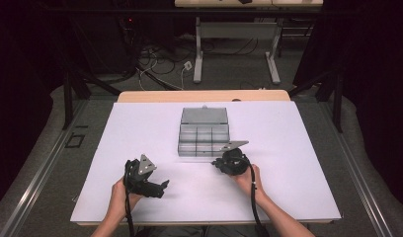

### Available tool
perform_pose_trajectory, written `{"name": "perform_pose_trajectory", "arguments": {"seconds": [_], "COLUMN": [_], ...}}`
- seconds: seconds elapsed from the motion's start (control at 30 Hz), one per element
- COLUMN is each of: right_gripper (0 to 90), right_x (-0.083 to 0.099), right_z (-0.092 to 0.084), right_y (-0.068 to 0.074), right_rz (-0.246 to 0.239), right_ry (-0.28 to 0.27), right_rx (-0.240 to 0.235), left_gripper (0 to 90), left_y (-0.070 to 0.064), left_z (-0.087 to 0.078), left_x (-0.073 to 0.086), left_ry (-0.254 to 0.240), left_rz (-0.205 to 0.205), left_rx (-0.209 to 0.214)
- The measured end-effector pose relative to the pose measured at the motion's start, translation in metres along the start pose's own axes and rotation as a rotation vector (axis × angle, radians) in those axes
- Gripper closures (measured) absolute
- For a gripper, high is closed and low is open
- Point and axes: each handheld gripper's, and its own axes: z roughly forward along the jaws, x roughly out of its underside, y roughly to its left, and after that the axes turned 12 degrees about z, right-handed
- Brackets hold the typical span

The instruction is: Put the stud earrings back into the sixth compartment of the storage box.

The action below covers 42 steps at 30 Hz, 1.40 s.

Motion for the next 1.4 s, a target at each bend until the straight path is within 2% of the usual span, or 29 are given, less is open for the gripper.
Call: {"name": "perform_pose_trajectory", "arguments": {"seconds": [0.33,0.37,0.47,0.53,0.73,0.83,0.97,1.17,1.2,1.4], "right_gripper": [80.9,80.9,80.8,80.9,80.8,80.8,80.8,80.8,80.8,80.8], "right_x": [-0.001,-0.001,-0.001,0.0,-0.001,-0.001,-0.001,-0.003,-0.003,-0.005], "right_z": [-0.011,-0.012,-0.015,-0.015,-0.02,-0.021,-0.024,-0.03,-0.03,-0.034], "right_y": [-0.003,-0.004,-0.004,-0.005,-0.005,-0.005,-0.005,-0.005,-0.006,-0.007], "right_rz": [-0.001,-0.001,0.003,0.002,0.001,0.0,-0.013,-0.013,-0.023,-0.027], "right_ry": [-0.022,-0.039,-0.028,-0.047,-0.044,-0.062,-0.057,-0.074,-0.089,-0.092], "right_rx": [-0.003,-0.003,-0.008,-0.004,-0.004,-0.002,0.005,0.011,0.018,0.018], "left_gripper": [0.1,0.1,0.1,0.1,0.1,0.1,0.1,0.1,0.1,0.1], "left_y": [0.0,0.0,0.001,0.001,0.0,0.001,0.0,0.0,0.0,0.0], "left_z": [0.0,0.0,-0.001,-0.001,-0.001,-0.001,-0.001,-0.001,-0.001,0.0], "left_x": [0.0,0.0,0.0,0.0,0.0,0.0,0.0,0.0,-0.001,-0.001], "left_ry": [0.0,0.0,0.002,0.006,-0.001,0.004,-0.003,-0.004,-0.004,-0.008], "left_rz": [-0.002,-0.001,0.003,0.004,0.001,0.004,-0.001,-0.002,-0.001,0.0], "left_rx": [-0.002,-0.003,-0.006,-0.003,-0.005,-0.003,-0.007,-0.007,-0.007,-0.01]}}
